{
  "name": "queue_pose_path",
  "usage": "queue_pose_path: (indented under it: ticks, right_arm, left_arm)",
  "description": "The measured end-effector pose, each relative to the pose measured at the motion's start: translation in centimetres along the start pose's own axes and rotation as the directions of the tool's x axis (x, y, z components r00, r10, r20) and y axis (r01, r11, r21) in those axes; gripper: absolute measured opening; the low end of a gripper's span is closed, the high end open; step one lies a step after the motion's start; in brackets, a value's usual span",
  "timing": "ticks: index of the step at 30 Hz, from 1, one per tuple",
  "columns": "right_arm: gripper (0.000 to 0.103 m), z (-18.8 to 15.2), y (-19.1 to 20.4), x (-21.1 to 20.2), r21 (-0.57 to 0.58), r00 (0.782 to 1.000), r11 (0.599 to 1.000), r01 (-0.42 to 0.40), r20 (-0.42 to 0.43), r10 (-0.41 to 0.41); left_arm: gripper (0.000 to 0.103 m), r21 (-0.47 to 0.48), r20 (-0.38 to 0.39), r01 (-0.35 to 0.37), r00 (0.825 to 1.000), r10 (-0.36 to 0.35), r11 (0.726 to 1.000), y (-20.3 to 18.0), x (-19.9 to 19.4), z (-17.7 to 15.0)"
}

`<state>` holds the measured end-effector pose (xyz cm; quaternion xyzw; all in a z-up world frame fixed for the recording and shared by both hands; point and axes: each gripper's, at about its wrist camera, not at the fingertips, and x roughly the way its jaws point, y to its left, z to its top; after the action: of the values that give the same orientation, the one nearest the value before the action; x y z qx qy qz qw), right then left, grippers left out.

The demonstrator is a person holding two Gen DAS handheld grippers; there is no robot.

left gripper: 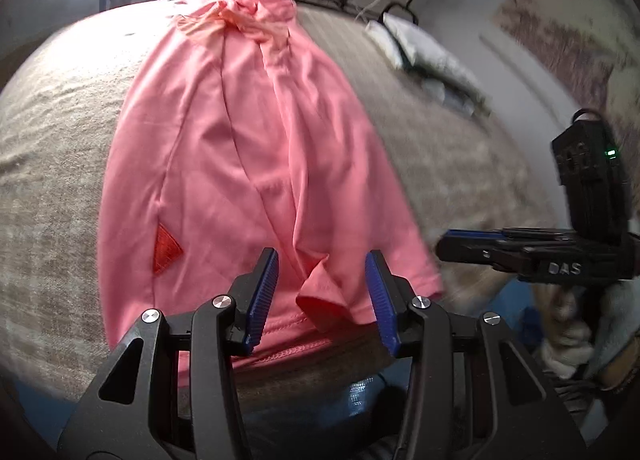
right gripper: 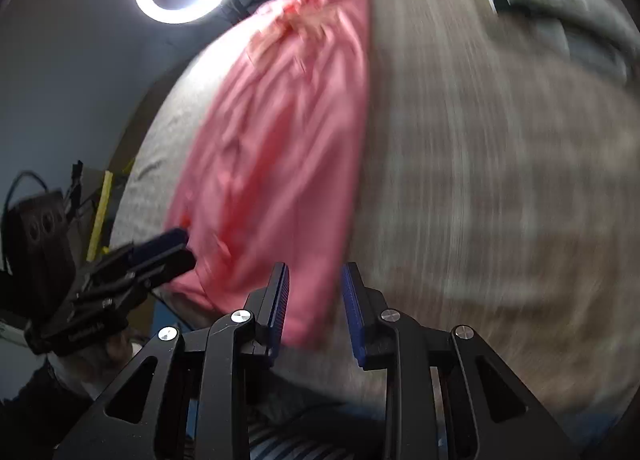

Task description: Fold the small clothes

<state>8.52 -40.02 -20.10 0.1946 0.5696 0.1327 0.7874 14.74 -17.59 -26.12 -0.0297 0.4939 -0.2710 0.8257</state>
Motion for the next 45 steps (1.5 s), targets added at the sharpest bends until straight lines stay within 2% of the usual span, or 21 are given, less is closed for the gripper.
queue_pose_path:
  ticks: [1,3,4,7,9,10,11,14,16,17,19,21,23,26,30,32,35,40,44,45]
  right_arm:
    - [0.026,-0.5,-0.3,0.2,0.005,1.0,1.0,0.002,-0.003,-0.002]
    - [0.026,-1.1,-0.7,0.7,0.005,1.0,1.0,-0.022,-0.012,0.022]
    - [0.026,-1.1,-0.9,0.9,0.001,0.999,0.999,-0.034,-0.017,0.034]
    - [0.026,-1.3,-0.8,0.8,-0.026,0.998,0.998,-0.056,0.002,0.056]
    - [0.022,-1.4,-1.0,1.0,-0.024,0.995,0.995,-0.101,0.006,0.101]
    - [0.002,-1.5,-1.1,1.1,-0.023,0.993,0.993,-0.119,0.003,0.119]
    - [0.002,-1.4,-1.0,1.5,-0.028,0.989,0.989,-0.144,-0.021,0.144]
    - [0.001,-1.8,-0.6,0.8,-0.04,0.986,0.985,-0.169,-0.009,0.169]
    - [0.001,-1.9,-0.5,-1.1,-0.05,0.968,0.968,-0.245,0.036,0.247]
    - [0.0,-2.1,-0.3,-1.8,-0.069,0.963,0.963,-0.26,0.051,0.264]
    - [0.0,-2.2,-0.3,-1.8,-0.093,0.971,0.969,-0.23,0.05,0.236]
    - [0.0,-2.6,-0.4,-0.4,-0.084,0.983,0.979,-0.183,0.01,0.185]
    - [0.0,-2.8,-0.3,0.3,-0.095,0.989,0.984,-0.148,-0.009,0.148]
    - [0.0,-2.7,0.5,0.3,-0.116,0.984,0.977,-0.18,-0.012,0.18]
    - [0.0,-2.4,0.7,-0.4,-0.118,0.985,0.978,-0.171,0.0,0.172]
    - [0.001,-1.7,0.5,-1.0,-0.104,0.985,0.981,-0.166,0.023,0.17]
    - [0.001,-0.5,-0.1,-2.5,-0.079,0.981,0.981,-0.177,0.073,0.183]
    - [0.001,2.1,1.7,-2.8,-0.103,0.973,0.977,-0.186,0.119,0.198]
    - [0.003,5.9,3.3,-1.3,-0.127,0.979,0.979,-0.157,0.111,0.171]
    - [0.003,7.3,3.7,-0.8,-0.131,0.98,0.979,-0.157,0.104,0.171]
  left_arm:
    - [0.044,0.005,-0.006,-0.021,1.0,0.021,1.0,-0.2,0.6,-0.3]
    - [0.027,-0.011,-0.018,-0.028,0.999,0.028,1.0,0.0,1.2,-0.6]
    - [0.01,-0.025,-0.024,-0.029,0.999,0.028,0.999,0.1,1.5,-0.7]
    - [0.0,-0.039,-0.001,-0.03,1.0,0.03,0.999,0.3,1.8,-0.8]
    - [0.0,-0.049,0.031,-0.032,0.999,0.034,0.998,0.2,1.2,-0.8]
    - [0.0,-0.061,0.059,-0.028,0.998,0.032,0.998,0.1,0.4,-0.9]
    - [0.0,-0.074,0.074,-0.019,0.997,0.024,0.997,0.1,-0.2,-0.8]
    - [0.0,-0.144,0.161,0.028,0.987,-0.005,0.989,0.7,-3.3,-1.9]
    - [0.0,-0.12,0.171,-0.028,0.984,0.048,0.992,0.8,-3.4,-2.9]
    - [0.0,-0.115,0.146,-0.026,0.988,0.043,0.993,0.9,-2.9,-3.1]
    - [0.0,-0.123,0.109,-0.042,0.992,0.055,0.992,1.3,-1.8,-3.3]
    - [0.0,-0.116,0.115,-0.082,0.989,0.096,0.99,1.4,-1.7,-3.4]
    - [0.0,-0.114,0.118,-0.093,0.987,0.106,0.989,1.6,-2.1,-3.4]
    - [0.0,-0.104,0.114,-0.118,0.985,0.13,0.988,1.8,-2.9,-3.2]
    - [0.0,-0.1,0.104,-0.09,0.99,0.1,0.991,1.9,-5.1,-3.2]
    - [0.01,-0.069,0.103,-0.088,0.99,0.095,0.994,1.8,-6.5,-2.8]
    - [0.028,-0.036,0.125,-0.084,0.988,0.088,0.996,1.9,-7.9,-0.7]
    - [0.03,-0.004,0.166,-0.068,0.984,0.067,0.998,3.2,-7.8,8.3]
    - [0.041,0.02,0.183,-0.096,0.979,0.091,0.995,5.5,-4.6,17.1]
    - [0.042,0.029,0.181,-0.107,0.978,0.1,0.994,6.0,-3.6,18.9]
